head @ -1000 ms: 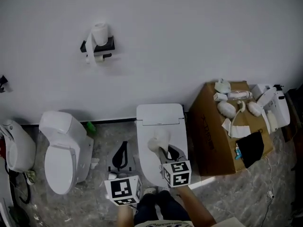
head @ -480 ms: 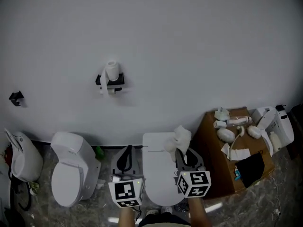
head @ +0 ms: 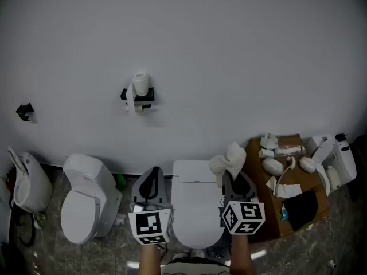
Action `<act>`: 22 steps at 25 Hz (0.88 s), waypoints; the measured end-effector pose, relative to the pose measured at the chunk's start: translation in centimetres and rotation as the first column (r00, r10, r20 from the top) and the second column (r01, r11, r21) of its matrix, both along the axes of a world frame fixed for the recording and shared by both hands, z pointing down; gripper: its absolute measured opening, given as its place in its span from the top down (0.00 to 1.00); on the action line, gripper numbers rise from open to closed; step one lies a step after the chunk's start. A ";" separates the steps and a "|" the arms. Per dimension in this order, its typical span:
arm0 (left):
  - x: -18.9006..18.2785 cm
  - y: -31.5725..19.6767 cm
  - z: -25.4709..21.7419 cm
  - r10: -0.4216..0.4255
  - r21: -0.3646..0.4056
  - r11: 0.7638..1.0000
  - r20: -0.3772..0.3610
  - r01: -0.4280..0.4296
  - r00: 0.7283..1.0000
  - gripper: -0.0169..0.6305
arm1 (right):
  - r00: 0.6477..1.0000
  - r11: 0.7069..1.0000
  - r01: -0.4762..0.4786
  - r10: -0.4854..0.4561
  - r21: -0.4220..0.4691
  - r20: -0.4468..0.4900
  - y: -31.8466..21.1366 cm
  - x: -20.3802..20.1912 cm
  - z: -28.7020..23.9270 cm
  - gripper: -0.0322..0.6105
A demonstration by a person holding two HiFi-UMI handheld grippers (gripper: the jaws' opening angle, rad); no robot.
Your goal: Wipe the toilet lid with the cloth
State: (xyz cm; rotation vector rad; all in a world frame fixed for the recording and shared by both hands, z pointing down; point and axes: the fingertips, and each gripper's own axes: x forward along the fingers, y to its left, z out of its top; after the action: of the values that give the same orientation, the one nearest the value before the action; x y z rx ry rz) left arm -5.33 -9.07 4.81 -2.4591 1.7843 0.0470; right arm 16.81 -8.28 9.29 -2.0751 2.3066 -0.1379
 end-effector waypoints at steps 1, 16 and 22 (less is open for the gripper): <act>0.0 0.0 -0.1 0.001 0.003 1.000 0.002 -0.001 1.000 0.95 | 1.000 1.000 -0.001 0.001 0.003 0.001 0.0 0.1 -0.1 0.81; 0.2 0.2 -0.1 -0.014 -0.001 1.000 0.010 0.014 1.000 0.95 | 0.999 0.999 0.035 -0.035 0.014 0.007 0.0 0.0 -0.8 0.81; 0.1 0.2 0.1 -0.013 -0.001 1.000 0.012 0.013 1.000 0.95 | 0.999 0.999 0.042 -0.042 0.021 -0.003 -0.1 -0.3 -1.0 0.81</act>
State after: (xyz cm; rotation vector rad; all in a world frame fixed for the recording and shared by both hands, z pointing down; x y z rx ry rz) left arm -5.20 -8.92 4.91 -2.4434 1.7952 0.0312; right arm 16.47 -8.43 8.27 -2.0198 2.3439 -0.1117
